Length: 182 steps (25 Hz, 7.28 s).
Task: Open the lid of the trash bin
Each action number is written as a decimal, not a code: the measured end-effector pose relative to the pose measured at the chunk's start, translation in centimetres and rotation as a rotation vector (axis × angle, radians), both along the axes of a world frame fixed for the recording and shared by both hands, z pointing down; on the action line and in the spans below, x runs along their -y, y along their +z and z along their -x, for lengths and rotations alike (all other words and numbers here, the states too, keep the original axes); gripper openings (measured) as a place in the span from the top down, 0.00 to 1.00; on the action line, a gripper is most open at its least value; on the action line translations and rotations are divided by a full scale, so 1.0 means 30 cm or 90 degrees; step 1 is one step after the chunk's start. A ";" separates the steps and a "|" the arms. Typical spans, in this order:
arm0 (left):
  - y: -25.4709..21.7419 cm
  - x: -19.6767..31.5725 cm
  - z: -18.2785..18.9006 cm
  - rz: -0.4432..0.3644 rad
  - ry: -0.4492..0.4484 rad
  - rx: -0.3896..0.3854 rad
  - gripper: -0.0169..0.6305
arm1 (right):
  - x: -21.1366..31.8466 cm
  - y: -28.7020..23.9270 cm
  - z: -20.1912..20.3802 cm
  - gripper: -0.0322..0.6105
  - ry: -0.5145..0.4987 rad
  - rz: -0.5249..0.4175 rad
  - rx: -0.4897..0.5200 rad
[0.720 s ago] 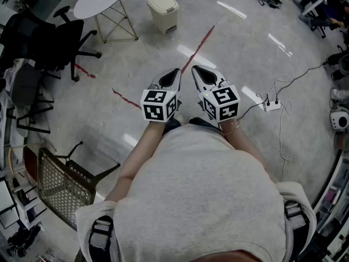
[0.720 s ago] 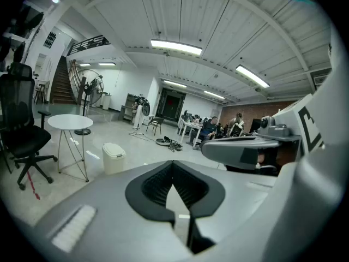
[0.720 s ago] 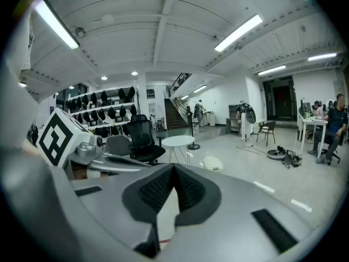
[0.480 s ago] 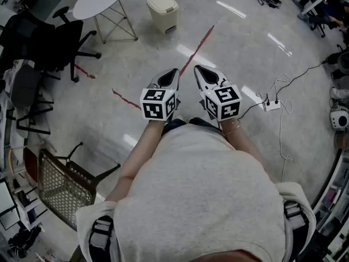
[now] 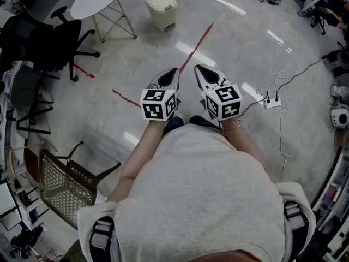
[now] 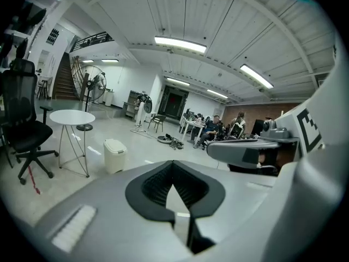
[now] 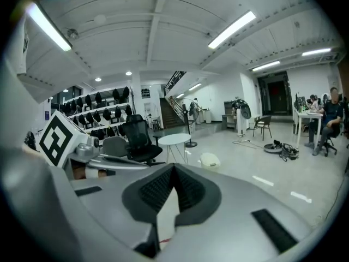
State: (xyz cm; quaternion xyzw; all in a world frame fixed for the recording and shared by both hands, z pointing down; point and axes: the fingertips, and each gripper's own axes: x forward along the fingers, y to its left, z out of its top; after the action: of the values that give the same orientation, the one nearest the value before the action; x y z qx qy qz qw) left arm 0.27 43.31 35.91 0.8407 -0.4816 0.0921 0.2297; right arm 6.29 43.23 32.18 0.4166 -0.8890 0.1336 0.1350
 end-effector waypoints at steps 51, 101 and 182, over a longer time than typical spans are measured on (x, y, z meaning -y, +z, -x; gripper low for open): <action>0.027 0.904 0.080 0.002 0.051 -0.042 0.96 | 0.893 0.074 0.074 0.94 0.062 0.036 0.029; 0.231 2.098 0.172 0.113 -0.157 -0.034 0.96 | 2.211 0.217 0.178 0.94 -0.153 0.123 0.064; 1.646 2.393 0.247 0.386 -0.007 0.191 0.96 | 2.404 1.601 0.190 0.94 0.068 0.426 -0.018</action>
State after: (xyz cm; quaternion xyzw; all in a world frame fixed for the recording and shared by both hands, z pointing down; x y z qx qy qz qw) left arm -7.16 -28.49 85.29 0.7089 -0.4653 0.3521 0.3963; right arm 0.59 -28.89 80.22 0.3969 -0.7708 0.4191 0.2697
